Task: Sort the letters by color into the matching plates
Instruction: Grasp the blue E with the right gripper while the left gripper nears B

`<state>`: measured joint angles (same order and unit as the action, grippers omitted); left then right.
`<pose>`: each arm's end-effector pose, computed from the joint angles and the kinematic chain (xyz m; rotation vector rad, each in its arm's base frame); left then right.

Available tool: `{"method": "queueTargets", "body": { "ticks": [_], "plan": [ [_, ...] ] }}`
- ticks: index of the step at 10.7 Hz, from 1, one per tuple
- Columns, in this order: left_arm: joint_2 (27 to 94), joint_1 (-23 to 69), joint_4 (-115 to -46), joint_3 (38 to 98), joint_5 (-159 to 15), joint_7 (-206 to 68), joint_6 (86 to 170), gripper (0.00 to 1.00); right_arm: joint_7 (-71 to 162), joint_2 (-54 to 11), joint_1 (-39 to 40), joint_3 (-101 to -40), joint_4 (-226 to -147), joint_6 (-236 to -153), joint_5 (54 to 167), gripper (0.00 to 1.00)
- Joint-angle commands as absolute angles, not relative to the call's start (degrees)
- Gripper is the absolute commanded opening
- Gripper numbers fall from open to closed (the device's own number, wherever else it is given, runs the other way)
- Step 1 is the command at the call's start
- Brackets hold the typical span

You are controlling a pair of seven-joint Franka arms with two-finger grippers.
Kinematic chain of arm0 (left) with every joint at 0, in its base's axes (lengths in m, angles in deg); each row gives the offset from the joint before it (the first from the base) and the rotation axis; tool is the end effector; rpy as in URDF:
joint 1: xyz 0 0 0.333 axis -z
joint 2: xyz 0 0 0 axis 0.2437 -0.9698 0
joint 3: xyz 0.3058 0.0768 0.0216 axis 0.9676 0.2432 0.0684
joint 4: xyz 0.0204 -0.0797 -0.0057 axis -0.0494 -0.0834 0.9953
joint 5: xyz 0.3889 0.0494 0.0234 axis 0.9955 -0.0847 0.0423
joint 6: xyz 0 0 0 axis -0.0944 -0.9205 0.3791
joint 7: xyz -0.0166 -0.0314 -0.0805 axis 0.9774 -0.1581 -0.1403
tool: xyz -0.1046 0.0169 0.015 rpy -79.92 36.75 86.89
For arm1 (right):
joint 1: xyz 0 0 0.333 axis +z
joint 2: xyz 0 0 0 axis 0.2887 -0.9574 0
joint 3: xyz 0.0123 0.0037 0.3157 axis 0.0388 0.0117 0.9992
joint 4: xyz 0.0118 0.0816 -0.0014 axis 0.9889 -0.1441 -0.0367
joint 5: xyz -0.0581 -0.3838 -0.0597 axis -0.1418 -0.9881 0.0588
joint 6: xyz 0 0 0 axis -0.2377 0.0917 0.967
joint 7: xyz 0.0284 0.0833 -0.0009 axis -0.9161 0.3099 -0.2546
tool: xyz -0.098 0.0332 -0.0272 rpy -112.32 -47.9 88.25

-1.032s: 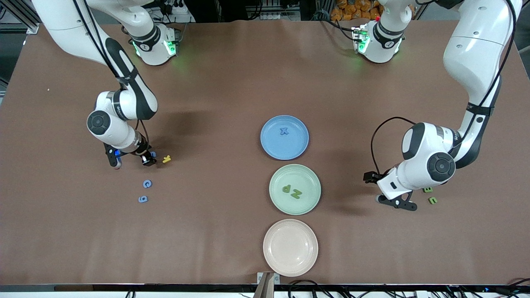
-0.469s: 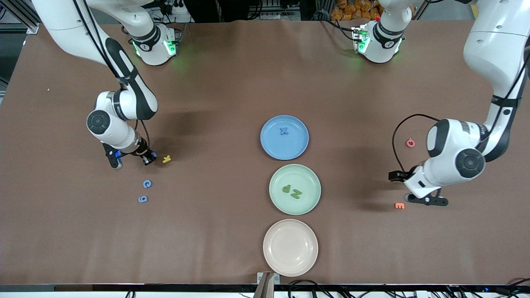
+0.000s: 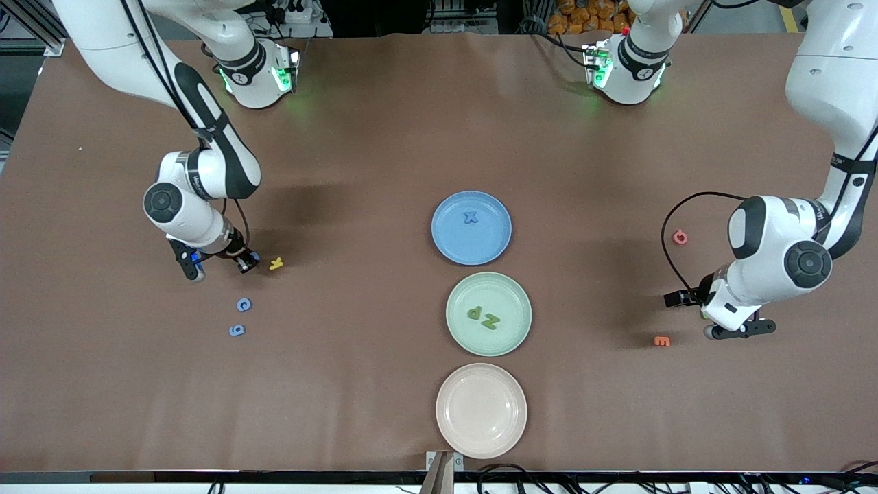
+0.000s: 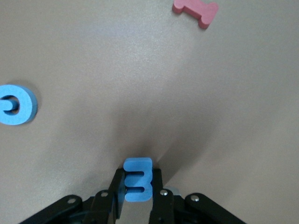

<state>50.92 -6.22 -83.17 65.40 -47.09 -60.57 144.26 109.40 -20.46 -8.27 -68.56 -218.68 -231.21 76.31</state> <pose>0.6539 0.0194 0.2259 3.1295 0.1883 -0.0421 0.5251 0.0423 0.1750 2.7593 -1.4674 -0.0339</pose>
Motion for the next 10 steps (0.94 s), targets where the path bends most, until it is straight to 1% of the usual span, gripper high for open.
{"method": "queueTargets", "body": {
  "ticks": [1,4,5,9,10],
  "plan": [
    [52.59,-8.04,-88.67,65.04,-45.55,-58.64,150.21,1.00,98.67,-20.09,-9.22,-68.02,-218.57,-230.41,75.44,0.08],
    [51.98,-8.66,-88.14,65.66,-42.67,-59.51,150.21,1.00,87.32,-19.91,-9.14,-67.93,-216.46,-229.62,75.45,0.07],
    [51.89,-9.96,-87.96,65.75,-40.30,-59.52,150.21,1.00,83.89,-19.65,-9.14,-67.93,-215.50,-228.05,75.45,0.06],
    [50.75,-10.68,-86.74,65.83,-38.70,-59.69,150.56,1.00,66.41,-18.24,-8.52,-67.93,-206.11,-212.60,75.36,0.07],
    [50.48,-10.94,-86.91,65.84,-38.70,-59.69,150.56,1.00,62.36,-18.24,-8.17,-67.85,-204.26,-210.74,75.27,0.08]
  ]
}}
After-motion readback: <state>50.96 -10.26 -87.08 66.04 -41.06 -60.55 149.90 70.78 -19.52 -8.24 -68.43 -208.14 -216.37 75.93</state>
